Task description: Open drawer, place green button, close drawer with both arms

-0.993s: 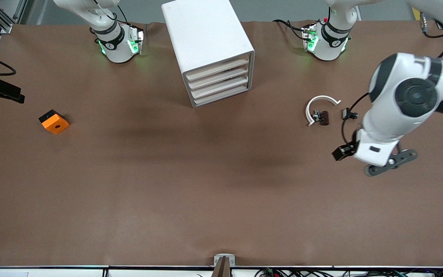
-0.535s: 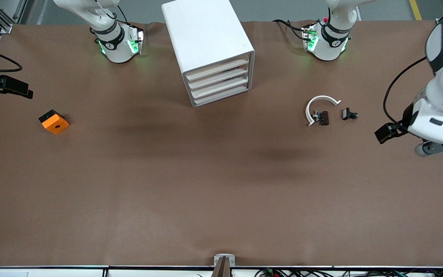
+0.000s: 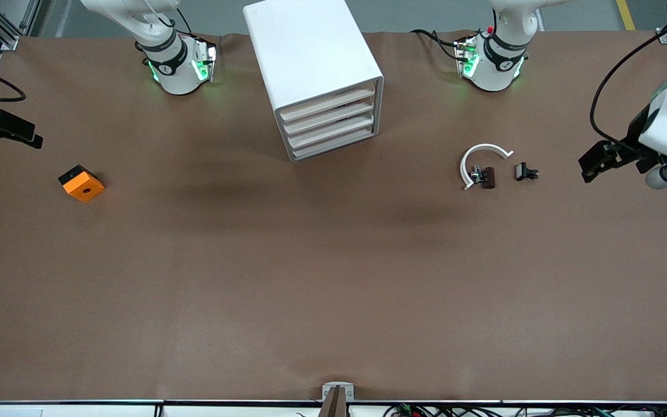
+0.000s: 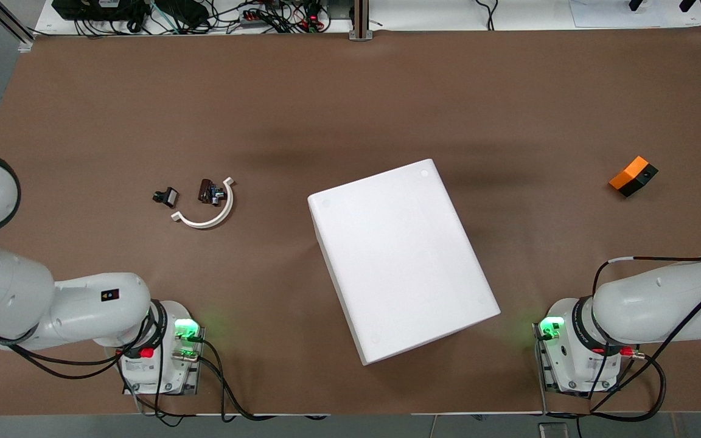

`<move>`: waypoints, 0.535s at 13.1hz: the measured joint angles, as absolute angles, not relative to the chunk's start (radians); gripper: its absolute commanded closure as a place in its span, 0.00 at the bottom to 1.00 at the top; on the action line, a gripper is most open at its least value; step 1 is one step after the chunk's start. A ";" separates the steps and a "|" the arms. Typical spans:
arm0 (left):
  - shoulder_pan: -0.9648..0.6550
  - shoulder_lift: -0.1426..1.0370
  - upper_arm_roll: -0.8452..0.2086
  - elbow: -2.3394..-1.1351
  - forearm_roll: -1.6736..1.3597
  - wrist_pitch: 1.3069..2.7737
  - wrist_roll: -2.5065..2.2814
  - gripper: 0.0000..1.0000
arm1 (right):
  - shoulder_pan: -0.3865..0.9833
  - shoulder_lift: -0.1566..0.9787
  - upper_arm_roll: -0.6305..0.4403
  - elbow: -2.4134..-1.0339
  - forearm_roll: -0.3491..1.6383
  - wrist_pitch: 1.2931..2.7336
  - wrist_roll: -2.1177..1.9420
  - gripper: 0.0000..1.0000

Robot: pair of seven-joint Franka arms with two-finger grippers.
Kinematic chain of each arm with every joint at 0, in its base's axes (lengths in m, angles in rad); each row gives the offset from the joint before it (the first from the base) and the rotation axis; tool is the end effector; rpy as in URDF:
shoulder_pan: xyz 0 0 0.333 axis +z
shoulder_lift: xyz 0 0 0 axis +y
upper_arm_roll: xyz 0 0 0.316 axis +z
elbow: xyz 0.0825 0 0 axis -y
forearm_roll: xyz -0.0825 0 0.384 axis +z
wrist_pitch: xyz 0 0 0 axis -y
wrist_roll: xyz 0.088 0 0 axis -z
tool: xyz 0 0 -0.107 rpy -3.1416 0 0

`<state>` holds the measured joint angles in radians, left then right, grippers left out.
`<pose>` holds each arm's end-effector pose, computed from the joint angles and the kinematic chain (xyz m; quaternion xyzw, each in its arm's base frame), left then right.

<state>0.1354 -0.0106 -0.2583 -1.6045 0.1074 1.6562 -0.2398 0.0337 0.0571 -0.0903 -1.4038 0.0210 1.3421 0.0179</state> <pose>0.5565 -0.0588 0.6226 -0.9965 -0.0554 -0.0403 0.0485 0.5470 -0.0267 0.6514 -0.9976 0.0355 0.0591 0.0089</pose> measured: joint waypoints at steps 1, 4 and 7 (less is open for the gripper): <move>0.101 -0.044 -0.216 -1.635 0.099 1.652 -0.221 0.00 | 0.034 0.041 -0.089 -1.421 0.020 1.349 0.018 0.00; 0.036 -0.105 -0.149 -1.679 0.089 1.619 -0.213 0.00 | 0.034 0.004 -0.083 -1.453 0.020 1.395 0.018 0.00; 0.025 -0.135 -0.139 -1.682 0.056 1.571 -0.208 0.00 | 0.033 -0.064 -0.082 -1.552 0.019 1.497 0.018 0.00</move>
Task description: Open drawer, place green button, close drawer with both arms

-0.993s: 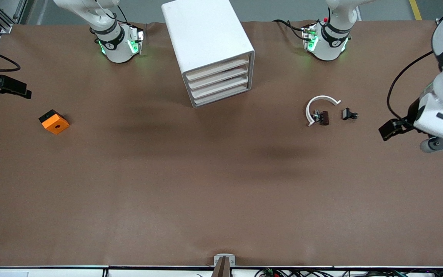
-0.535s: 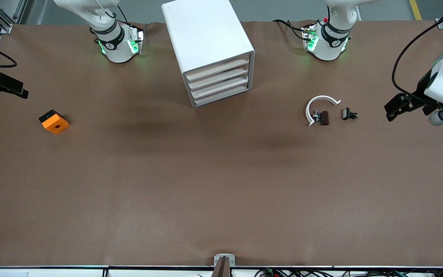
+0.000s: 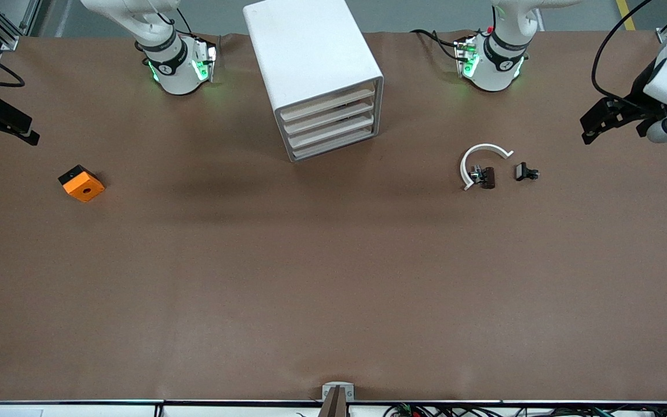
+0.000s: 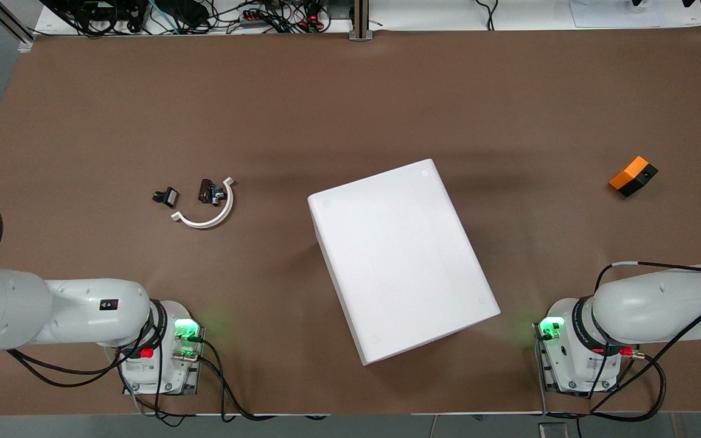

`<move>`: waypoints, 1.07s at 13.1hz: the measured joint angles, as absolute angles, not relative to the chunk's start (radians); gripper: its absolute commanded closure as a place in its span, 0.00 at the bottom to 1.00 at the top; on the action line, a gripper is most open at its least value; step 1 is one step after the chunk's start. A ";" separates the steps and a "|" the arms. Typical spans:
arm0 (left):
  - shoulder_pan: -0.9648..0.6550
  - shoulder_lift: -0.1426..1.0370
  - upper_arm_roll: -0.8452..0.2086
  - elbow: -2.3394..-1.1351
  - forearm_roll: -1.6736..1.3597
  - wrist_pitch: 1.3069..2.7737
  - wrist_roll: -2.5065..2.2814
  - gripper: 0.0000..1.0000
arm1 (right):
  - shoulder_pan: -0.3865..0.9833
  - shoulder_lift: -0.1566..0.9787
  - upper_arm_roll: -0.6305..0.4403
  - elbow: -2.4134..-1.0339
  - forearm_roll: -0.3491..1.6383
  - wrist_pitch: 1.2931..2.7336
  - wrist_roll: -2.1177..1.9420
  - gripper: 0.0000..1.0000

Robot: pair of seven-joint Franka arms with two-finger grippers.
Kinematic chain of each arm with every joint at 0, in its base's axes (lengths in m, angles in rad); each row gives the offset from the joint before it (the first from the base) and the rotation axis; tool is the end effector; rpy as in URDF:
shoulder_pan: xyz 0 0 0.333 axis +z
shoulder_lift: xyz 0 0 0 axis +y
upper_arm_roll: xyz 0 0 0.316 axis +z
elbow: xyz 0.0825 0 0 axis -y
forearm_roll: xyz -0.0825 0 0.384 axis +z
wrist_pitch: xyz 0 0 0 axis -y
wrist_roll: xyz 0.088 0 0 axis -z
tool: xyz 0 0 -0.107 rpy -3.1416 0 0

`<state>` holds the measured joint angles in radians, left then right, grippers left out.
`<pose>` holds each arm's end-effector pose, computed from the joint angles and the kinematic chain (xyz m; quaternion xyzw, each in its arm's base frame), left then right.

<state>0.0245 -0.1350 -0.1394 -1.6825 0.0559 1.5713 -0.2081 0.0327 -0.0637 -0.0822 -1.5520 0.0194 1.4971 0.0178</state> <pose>0.5088 -0.0579 0.6433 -0.9981 -0.0474 -0.0171 0.0350 0.5265 -0.0255 0.6612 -0.9994 0.0328 -0.0045 0.0122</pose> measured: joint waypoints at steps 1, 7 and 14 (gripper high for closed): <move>0.025 -0.144 -0.138 -1.683 0.049 1.561 -0.202 0.00 | 0.031 -0.084 -0.082 -1.580 0.019 1.509 0.018 0.00; 0.025 -0.163 -0.130 -1.682 0.009 1.546 -0.197 0.00 | 0.028 -0.139 -0.078 -1.652 0.019 1.542 0.018 0.00; 0.027 -0.140 -0.124 -1.681 0.007 1.546 -0.178 0.00 | 0.027 -0.156 -0.077 -1.659 0.019 1.514 0.018 0.00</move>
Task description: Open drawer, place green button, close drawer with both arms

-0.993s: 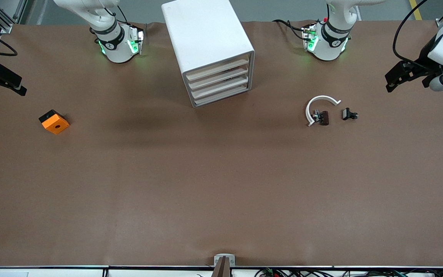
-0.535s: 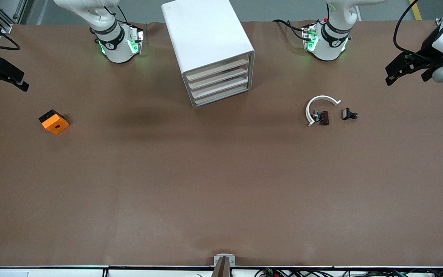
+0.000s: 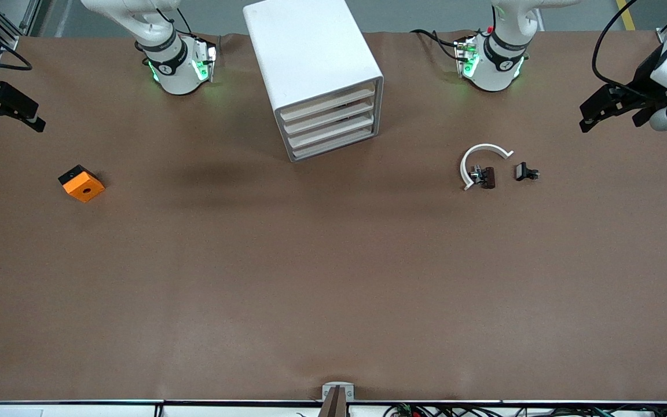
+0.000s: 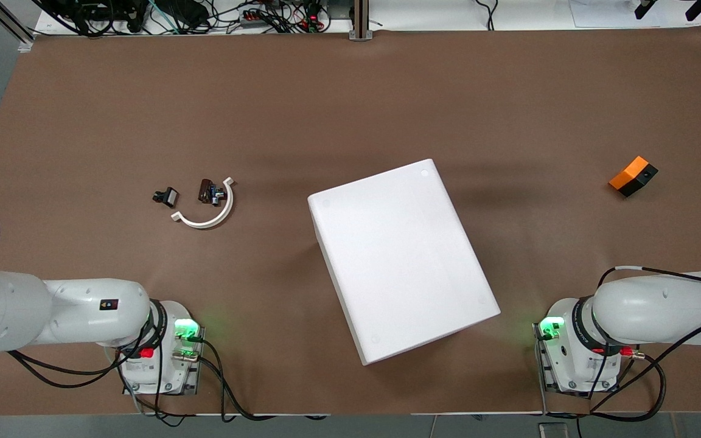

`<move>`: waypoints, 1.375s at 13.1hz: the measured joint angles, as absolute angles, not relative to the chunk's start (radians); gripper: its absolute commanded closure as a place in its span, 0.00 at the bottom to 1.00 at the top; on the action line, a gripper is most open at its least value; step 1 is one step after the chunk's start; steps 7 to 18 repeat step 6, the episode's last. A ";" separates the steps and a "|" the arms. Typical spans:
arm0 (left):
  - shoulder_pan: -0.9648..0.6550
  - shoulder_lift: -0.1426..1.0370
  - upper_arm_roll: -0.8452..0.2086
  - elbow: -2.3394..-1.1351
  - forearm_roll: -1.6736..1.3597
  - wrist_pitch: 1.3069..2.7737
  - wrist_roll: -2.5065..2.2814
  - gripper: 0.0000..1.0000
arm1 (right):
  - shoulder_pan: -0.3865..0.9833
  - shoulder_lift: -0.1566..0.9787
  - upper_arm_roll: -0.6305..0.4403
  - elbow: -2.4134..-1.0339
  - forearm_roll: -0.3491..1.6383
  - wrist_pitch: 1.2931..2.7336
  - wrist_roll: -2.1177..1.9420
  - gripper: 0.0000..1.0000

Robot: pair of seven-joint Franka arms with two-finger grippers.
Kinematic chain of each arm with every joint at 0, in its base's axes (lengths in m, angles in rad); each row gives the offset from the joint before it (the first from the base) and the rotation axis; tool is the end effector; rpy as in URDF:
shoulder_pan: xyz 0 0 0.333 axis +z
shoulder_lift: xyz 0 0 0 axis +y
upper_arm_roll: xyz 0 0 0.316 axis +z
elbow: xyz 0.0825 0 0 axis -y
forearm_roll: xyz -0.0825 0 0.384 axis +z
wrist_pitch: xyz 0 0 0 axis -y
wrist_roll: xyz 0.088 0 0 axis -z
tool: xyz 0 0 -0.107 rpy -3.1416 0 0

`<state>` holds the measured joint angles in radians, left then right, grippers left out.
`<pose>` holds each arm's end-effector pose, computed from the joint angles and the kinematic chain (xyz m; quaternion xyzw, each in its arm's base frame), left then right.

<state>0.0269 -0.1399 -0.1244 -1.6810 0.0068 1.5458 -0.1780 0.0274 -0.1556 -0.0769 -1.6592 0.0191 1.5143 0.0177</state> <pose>0.5050 -0.0534 0.6441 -0.9991 -0.0409 -0.0034 0.0117 0.4987 -0.0260 0.6598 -0.9993 0.0326 -0.0054 0.0154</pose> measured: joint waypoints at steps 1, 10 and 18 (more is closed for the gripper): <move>0.027 -0.138 -0.124 -1.681 0.007 1.546 -0.176 0.00 | 0.027 -0.157 -0.077 -1.658 0.019 1.508 0.018 0.00; 0.052 -0.138 -0.120 -1.680 0.007 1.533 -0.163 0.00 | 0.027 -0.160 -0.077 -1.653 0.019 1.480 0.018 0.00; 0.052 -0.138 -0.120 -1.680 0.007 1.533 -0.163 0.00 | 0.027 -0.160 -0.077 -1.653 0.019 1.480 0.018 0.00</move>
